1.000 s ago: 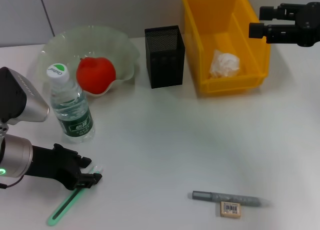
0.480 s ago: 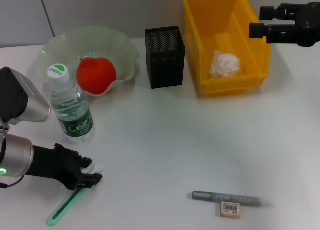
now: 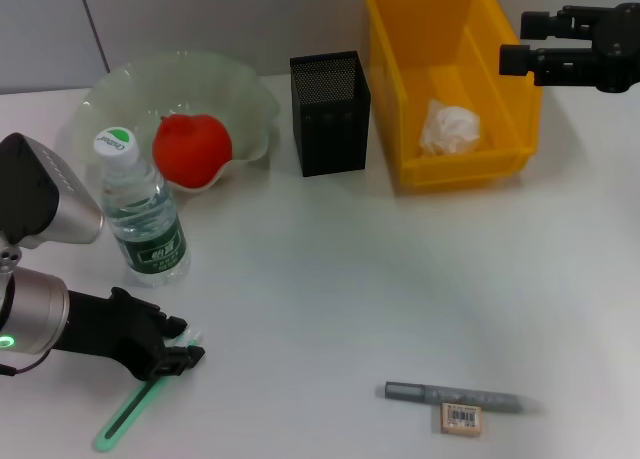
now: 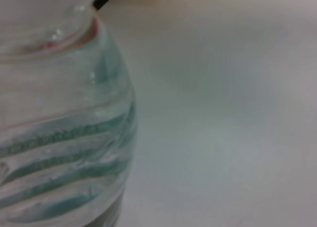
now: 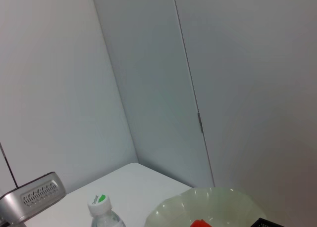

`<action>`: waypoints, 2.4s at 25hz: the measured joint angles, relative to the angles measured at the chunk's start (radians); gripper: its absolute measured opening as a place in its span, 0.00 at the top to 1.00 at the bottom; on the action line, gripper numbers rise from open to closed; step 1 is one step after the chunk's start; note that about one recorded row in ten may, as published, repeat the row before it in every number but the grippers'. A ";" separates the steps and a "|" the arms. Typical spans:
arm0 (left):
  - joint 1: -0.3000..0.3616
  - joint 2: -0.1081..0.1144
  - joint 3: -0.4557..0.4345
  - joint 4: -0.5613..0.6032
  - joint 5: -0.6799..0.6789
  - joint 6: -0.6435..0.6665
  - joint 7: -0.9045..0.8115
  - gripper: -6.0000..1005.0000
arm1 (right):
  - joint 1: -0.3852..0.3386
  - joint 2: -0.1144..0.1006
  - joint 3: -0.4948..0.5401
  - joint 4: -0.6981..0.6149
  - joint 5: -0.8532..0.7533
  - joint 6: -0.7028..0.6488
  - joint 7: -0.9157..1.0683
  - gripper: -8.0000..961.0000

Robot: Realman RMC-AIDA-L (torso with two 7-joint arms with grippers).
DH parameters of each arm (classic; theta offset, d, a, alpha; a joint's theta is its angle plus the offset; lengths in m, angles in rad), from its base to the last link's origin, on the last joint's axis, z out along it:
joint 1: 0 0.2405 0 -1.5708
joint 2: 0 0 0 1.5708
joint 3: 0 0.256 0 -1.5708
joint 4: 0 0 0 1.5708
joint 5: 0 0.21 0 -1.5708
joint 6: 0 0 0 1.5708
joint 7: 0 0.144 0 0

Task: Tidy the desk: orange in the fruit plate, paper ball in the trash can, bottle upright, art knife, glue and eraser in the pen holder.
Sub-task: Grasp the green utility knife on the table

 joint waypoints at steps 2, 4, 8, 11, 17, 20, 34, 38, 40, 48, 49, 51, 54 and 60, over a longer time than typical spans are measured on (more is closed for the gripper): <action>0.000 0.000 0.000 0.000 0.001 0.000 0.000 0.57 | -0.001 0.000 0.000 0.000 0.000 0.000 0.000 0.21; -0.001 0.000 0.001 0.001 0.001 0.001 0.000 0.58 | -0.001 0.000 0.000 0.000 0.000 0.000 0.000 0.21; -0.007 0.000 -0.002 0.003 0.002 0.019 0.003 0.62 | -0.001 0.000 0.000 0.000 0.000 0.000 0.000 0.21; -0.008 0.000 -0.004 0.012 -0.009 0.040 0.006 0.63 | -0.002 0.000 0.000 0.000 0.000 0.000 0.000 0.21; -0.009 -0.001 -0.007 0.021 -0.015 0.045 0.007 0.63 | -0.004 0.000 0.000 0.000 0.000 0.000 -0.004 0.21; -0.010 -0.002 -0.008 0.025 -0.023 0.045 0.008 0.64 | -0.005 0.000 0.000 0.000 0.000 0.000 -0.004 0.21; -0.013 0.001 -0.005 0.032 -0.049 0.036 0.033 0.64 | -0.006 0.000 0.000 0.000 0.000 0.000 -0.005 0.21; -0.012 0.003 -0.004 0.027 -0.048 0.036 0.036 0.63 | -0.006 0.001 0.000 0.000 0.000 0.000 -0.005 0.21; -0.012 0.003 -0.005 0.026 -0.048 0.036 0.036 0.63 | -0.006 0.001 0.000 0.000 0.000 0.000 -0.005 0.21; -0.014 0.004 -0.004 0.021 -0.043 0.026 0.036 0.63 | -0.005 0.001 0.000 0.000 0.000 0.000 -0.006 0.21; -0.014 0.004 -0.004 0.021 -0.043 0.026 0.036 0.63 | -0.005 0.001 0.000 0.000 0.000 0.000 -0.006 0.21; -0.016 0.004 -0.005 0.017 -0.027 0.026 0.036 0.63 | -0.004 0.002 0.000 0.000 0.000 0.001 -0.007 0.21; -0.018 0.004 -0.005 0.014 -0.022 0.028 0.036 0.63 | -0.002 0.002 0.000 0.001 0.000 0.002 -0.007 0.21; -0.020 0.003 -0.005 0.013 -0.022 0.026 0.036 0.63 | 0.002 0.000 0.000 0.004 -0.002 0.006 -0.007 0.21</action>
